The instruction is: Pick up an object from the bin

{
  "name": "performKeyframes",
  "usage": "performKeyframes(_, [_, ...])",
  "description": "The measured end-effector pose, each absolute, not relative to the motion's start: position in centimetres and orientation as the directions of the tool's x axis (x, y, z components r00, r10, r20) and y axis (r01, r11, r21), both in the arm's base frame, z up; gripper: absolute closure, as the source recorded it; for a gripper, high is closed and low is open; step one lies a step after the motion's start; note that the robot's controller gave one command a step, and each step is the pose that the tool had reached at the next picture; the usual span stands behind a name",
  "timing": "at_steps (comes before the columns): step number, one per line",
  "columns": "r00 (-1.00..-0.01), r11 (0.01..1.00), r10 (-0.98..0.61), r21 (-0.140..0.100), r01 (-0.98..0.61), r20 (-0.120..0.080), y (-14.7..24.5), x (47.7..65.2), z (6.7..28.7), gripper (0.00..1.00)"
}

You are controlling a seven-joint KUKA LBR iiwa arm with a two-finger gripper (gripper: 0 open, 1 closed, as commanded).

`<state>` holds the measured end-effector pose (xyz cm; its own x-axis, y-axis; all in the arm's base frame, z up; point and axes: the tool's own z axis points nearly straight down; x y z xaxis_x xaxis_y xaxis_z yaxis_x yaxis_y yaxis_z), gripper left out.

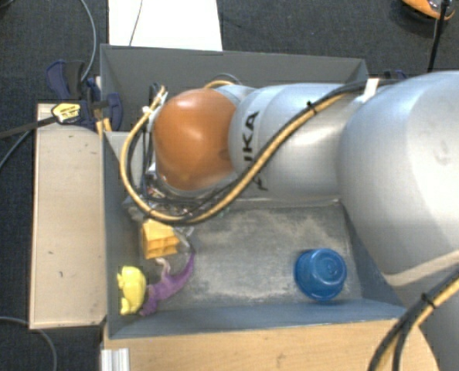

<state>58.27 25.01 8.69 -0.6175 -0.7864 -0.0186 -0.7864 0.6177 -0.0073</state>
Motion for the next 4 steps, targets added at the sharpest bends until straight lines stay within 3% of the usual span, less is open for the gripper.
performKeyframes(1, [-0.454, 0.455, -0.890, -0.017, -0.890, -0.033, 24.94, 58.41, 8.20, 0.00])
performKeyframes(2, [-0.820, 0.820, -0.572, -0.005, -0.572, -0.034, 25.12, 59.25, 7.69, 1.00])
performKeyframes(4, [-0.786, 0.787, -0.617, -0.009, -0.617, -0.040, 25.24, 59.24, 7.70, 1.00])
